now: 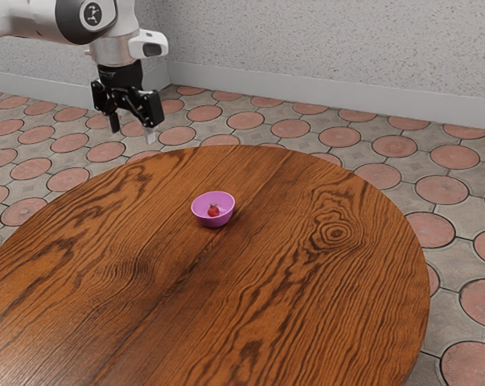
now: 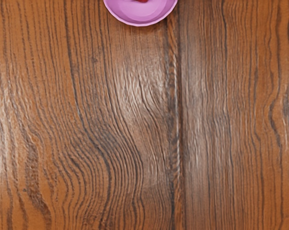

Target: Take strawberry from the bowl

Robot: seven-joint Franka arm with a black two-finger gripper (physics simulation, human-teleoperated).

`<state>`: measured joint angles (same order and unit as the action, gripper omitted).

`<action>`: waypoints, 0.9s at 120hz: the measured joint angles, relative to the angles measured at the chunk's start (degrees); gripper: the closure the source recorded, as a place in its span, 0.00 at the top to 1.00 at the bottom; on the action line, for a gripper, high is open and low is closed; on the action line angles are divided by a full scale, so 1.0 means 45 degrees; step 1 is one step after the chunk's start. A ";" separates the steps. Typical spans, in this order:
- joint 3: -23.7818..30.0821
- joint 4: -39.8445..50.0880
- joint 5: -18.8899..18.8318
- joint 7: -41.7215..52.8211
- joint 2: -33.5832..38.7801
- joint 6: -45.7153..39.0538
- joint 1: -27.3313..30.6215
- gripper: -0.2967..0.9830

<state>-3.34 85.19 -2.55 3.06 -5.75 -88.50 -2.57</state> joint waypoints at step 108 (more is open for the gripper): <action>0.1982 -0.0736 -0.1530 1.3196 -0.3973 -0.3784 0.2181 0.77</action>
<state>5.58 81.88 -9.44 62.45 -23.63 -105.53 7.24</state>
